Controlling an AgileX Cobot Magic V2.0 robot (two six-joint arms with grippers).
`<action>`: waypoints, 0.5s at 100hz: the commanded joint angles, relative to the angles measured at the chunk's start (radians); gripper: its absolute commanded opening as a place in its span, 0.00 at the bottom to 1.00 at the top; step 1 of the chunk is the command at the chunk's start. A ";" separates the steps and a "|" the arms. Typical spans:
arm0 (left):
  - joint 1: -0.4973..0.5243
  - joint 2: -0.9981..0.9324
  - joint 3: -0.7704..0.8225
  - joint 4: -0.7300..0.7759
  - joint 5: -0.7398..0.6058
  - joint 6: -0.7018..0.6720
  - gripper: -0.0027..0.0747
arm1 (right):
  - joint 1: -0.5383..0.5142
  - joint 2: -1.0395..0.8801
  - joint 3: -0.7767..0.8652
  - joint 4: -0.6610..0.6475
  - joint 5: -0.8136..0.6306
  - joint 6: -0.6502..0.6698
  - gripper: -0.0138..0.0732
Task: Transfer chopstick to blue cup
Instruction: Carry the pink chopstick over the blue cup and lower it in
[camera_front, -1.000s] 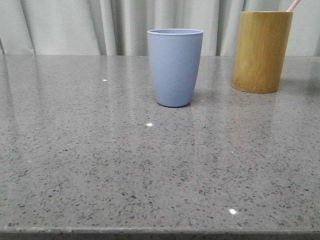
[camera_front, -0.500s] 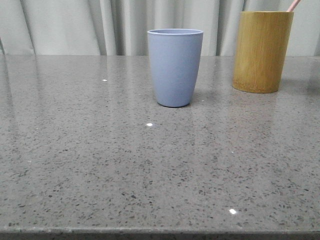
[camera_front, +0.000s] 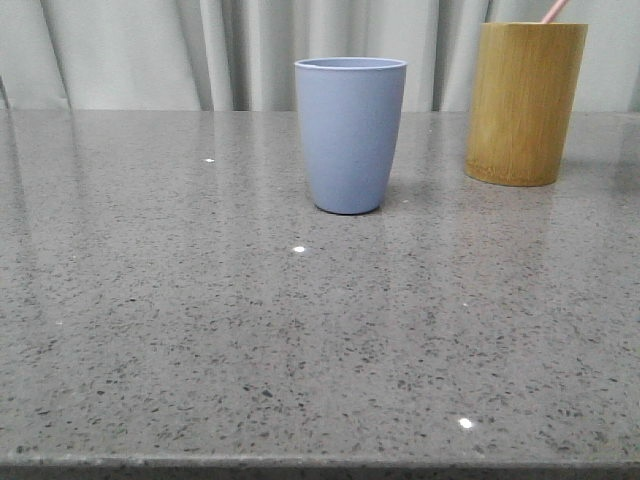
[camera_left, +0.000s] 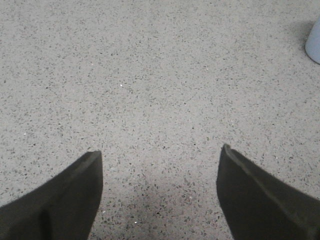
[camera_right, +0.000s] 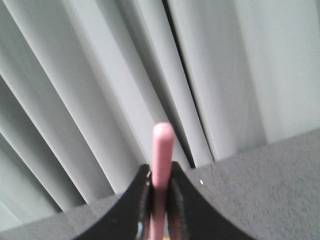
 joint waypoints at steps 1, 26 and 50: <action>0.004 0.001 -0.026 -0.017 -0.065 0.000 0.65 | 0.001 -0.076 -0.040 -0.028 -0.078 -0.008 0.24; 0.004 0.001 -0.026 -0.017 -0.065 0.000 0.65 | 0.001 -0.176 -0.136 -0.096 0.053 -0.008 0.24; 0.004 0.001 -0.026 -0.017 -0.065 0.000 0.65 | 0.025 -0.235 -0.213 -0.096 0.192 -0.001 0.24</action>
